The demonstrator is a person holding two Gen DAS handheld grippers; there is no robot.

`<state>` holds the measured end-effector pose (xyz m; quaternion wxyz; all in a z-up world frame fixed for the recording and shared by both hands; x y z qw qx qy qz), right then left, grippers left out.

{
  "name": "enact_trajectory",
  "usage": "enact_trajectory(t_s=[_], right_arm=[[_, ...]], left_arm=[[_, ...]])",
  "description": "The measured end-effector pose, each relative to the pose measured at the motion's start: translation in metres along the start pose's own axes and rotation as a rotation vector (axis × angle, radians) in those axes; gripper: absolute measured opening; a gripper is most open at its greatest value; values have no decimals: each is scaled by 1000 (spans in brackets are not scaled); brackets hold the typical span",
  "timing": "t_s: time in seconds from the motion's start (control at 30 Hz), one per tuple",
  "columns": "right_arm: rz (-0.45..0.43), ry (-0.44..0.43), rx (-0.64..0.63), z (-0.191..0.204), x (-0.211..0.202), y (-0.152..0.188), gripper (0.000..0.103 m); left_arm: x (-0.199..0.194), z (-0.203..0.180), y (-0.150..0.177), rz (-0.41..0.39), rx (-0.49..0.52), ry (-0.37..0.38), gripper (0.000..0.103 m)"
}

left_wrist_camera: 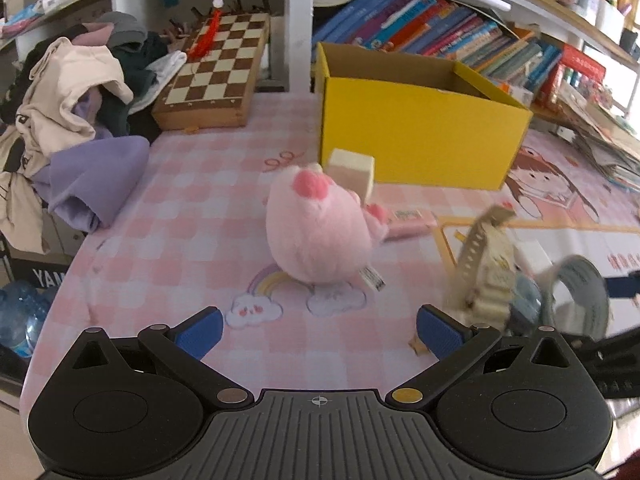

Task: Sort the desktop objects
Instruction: 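Reach and grasp the pink plush pig with the left gripper while the right gripper grasps the clear tape roll, then carry the pig with the left gripper while the right gripper carries the tape roll over the yellow box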

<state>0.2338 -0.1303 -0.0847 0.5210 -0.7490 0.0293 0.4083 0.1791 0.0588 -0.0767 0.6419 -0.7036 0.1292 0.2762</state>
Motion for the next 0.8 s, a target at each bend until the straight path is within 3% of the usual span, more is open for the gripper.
enact_trajectory(t_s=[0.4, 0.57, 0.67, 0.8], right_arm=[[-9, -24, 19, -11, -2, -8, 82], [-26, -30, 41, -17, -10, -15, 82], [-45, -24, 56, -22, -15, -20, 82], [-65, -15, 97, -32, -20, -26, 82]], left_arm=[[52, 3, -12, -12, 55, -34, 102], [62, -3, -19, -22, 84, -16, 91], [65, -5, -21, -19, 84, 4, 74], [65, -1, -25, -26, 64, 7, 65]])
Point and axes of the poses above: each gripper's, at about its wrist camera, not at the fingertips, and x roughly the way its jaws point, z to its left, y to its underside, the point moved 6 cm from there along x, roughly the way its jaws point, and after that the axes turned 14 degrees about -z, right-handed, at the moved point
